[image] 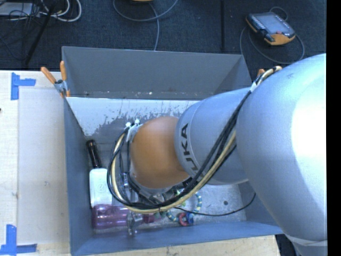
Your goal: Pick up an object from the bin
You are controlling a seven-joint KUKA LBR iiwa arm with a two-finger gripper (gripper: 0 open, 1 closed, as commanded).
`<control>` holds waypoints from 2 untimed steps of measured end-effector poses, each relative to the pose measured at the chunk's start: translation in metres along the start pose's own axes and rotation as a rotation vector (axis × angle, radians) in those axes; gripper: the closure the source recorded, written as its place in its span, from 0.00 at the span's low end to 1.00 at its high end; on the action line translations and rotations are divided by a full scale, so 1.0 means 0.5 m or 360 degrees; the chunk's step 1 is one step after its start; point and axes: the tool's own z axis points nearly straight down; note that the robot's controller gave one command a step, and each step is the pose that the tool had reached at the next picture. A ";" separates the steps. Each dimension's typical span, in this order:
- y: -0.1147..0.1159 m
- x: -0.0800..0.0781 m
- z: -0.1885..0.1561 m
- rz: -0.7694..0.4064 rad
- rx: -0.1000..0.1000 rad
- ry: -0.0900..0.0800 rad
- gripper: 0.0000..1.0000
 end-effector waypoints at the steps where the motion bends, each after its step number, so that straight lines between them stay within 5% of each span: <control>1: -0.153 -0.045 0.047 0.0141 -0.0018 -0.0003 1.00; 2: -0.154 -0.045 0.047 0.0143 -0.0018 -0.0005 1.00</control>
Offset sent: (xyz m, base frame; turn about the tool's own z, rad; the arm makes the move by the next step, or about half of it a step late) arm 0.0000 0.0000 0.0000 0.0000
